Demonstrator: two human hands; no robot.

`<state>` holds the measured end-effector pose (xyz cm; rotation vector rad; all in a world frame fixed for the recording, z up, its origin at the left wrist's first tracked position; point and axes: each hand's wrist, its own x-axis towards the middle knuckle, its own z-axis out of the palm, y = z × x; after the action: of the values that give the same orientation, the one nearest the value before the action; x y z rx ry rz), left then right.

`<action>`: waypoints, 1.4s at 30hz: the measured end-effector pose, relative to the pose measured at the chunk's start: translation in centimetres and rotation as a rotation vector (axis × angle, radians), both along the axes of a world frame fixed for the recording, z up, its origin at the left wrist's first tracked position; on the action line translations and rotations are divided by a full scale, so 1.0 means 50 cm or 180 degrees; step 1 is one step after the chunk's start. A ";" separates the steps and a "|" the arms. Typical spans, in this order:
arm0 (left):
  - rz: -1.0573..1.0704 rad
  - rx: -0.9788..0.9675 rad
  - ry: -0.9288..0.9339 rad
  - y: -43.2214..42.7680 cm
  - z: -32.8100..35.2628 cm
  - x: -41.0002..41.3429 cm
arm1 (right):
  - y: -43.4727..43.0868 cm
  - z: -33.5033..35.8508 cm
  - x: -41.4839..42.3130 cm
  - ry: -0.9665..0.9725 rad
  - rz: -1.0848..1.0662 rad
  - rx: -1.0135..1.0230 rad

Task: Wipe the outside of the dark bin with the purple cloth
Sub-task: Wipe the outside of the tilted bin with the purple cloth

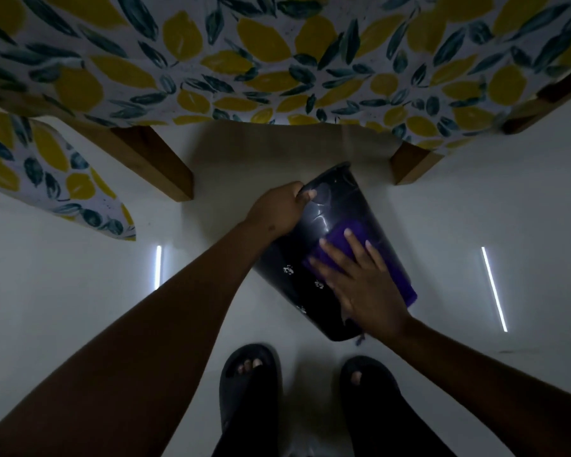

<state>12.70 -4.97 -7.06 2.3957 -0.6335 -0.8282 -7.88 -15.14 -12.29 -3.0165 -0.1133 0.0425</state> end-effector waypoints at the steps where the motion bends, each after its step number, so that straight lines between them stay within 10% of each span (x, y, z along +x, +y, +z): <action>1: -0.0017 0.0033 -0.0009 -0.007 0.003 0.000 | -0.006 -0.005 -0.017 0.0052 0.0214 -0.0104; 12: 0.0184 -0.0462 0.0182 0.075 0.006 -0.064 | -0.053 0.034 0.081 -0.0218 -0.1516 0.0863; 19: -0.0146 -0.0151 -0.0220 0.032 0.009 -0.005 | -0.020 -0.003 -0.001 -0.0067 0.0167 -0.0106; 26: -0.0050 -0.0331 -0.0110 0.031 0.010 -0.009 | 0.009 0.036 0.096 -0.0170 -0.1059 0.0665; 32: -0.0044 -0.0125 -0.0102 0.035 0.015 -0.006 | -0.014 -0.004 0.005 -0.0102 0.0965 -0.0325; 42: 0.0017 -0.0169 0.0027 0.019 0.019 -0.002 | 0.015 0.027 0.093 -0.0239 -0.0402 0.0447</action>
<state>12.59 -4.03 -6.11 2.3439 -0.6375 -0.8089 -3.24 -14.38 -10.96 -2.8781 0.0648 -0.0870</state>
